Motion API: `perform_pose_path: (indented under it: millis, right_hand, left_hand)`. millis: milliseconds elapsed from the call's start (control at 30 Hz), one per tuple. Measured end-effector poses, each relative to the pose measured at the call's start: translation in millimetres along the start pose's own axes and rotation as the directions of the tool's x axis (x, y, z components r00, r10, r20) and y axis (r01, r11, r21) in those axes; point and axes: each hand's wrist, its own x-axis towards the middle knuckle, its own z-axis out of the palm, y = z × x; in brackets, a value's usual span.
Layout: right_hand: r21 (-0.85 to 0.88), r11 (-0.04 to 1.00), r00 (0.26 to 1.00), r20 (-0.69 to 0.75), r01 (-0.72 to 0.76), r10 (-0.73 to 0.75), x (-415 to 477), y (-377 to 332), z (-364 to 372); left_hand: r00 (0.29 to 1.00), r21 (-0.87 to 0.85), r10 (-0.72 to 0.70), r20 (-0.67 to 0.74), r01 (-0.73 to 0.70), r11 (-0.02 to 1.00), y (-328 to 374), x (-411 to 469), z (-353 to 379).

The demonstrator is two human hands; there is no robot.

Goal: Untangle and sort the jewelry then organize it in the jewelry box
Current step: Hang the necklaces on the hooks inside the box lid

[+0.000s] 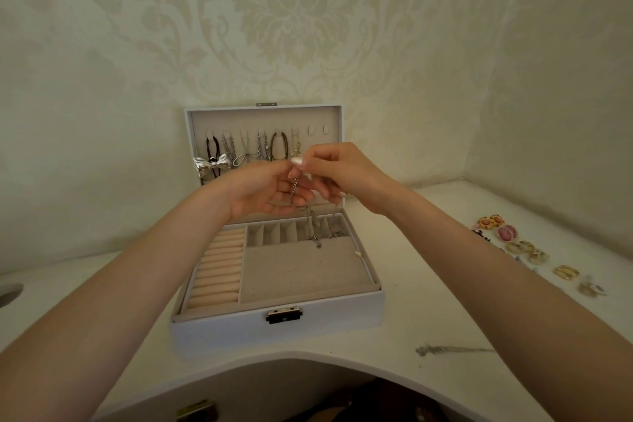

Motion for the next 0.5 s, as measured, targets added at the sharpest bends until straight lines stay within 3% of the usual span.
perform_pose_path:
  millis: [200,500]
  right_hand:
    - [-0.111,0.994,0.996,0.083,-0.004,0.014,-5.3,4.4,2.3]
    - [-0.049,0.992,0.988,0.092,-0.119,0.123,-15.0,28.1,8.5]
  left_hand:
    - [0.998,-0.035,-0.048,-0.041,0.047,0.998,4.2,0.7,0.6]
    - [0.992,-0.191,-0.011,-0.125,-0.014,0.981,11.2,1.5,-8.6]
